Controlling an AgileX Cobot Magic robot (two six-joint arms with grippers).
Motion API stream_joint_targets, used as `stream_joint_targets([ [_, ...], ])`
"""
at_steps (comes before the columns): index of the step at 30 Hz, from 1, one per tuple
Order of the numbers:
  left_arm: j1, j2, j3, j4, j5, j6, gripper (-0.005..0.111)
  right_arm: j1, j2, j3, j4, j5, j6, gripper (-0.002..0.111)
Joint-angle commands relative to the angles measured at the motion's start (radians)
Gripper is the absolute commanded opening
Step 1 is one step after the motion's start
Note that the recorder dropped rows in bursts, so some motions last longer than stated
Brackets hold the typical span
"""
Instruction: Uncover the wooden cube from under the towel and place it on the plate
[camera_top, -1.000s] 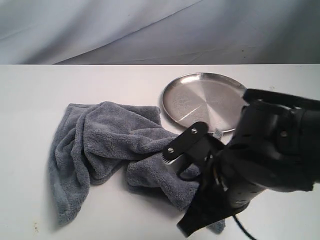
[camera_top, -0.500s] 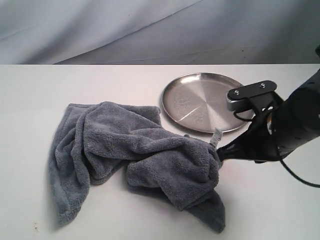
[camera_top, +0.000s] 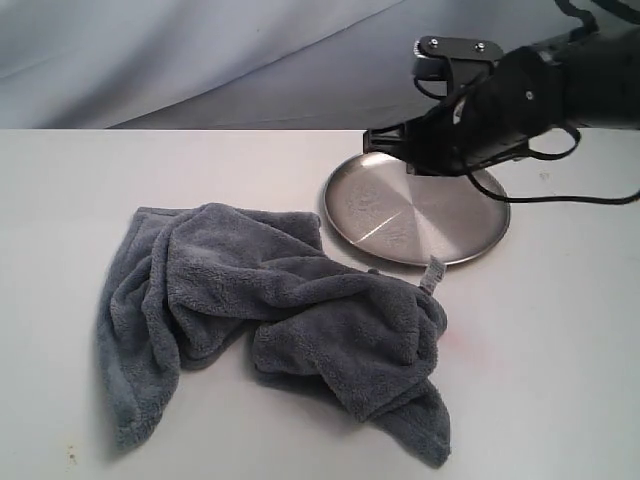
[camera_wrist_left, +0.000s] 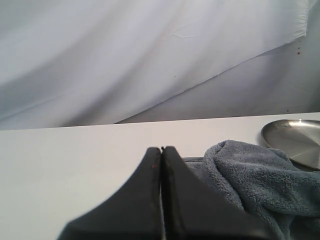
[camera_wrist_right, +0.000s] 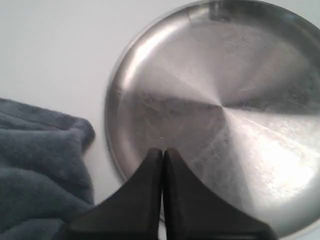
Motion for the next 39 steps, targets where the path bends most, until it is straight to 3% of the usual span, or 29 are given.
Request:
stream_joint_targets([
  [1,-0.005,-0.004,0.004,-0.002,-0.002,-0.003,0.0,0.057,0.083,-0.14,0.158,0.005,-0.107,0.0],
  [5,-0.005,-0.004,0.004,-0.002,-0.002,-0.003,0.0,0.143,0.147,-0.271,0.307,0.075,-0.246,0.0],
  [11,-0.005,-0.004,0.004,-0.002,-0.002,-0.003,0.0,0.286,0.17,-0.405,0.335,0.257,-0.338,0.0],
  [17,-0.005,-0.004,0.004,-0.002,-0.002,-0.003,0.0,0.372,0.17,-0.431,0.388,0.535,-0.492,0.0],
  [24,-0.005,-0.004,0.004,-0.002,-0.002,-0.003,0.0,0.419,0.168,-0.425,0.324,0.813,-0.501,0.0],
  [29,-0.005,-0.004,0.004,-0.002,-0.002,-0.003,0.0,0.502,0.119,-0.267,0.057,0.819,-0.34,0.0],
  [36,-0.005,-0.004,0.004,-0.002,-0.002,-0.003,0.0,0.51,-0.129,0.143,0.017,0.524,-0.209,0.0],
  [39,-0.005,-0.004,0.004,-0.002,-0.002,-0.003,0.0,0.51,-0.21,0.23,0.005,0.465,-0.174,0.0],
])
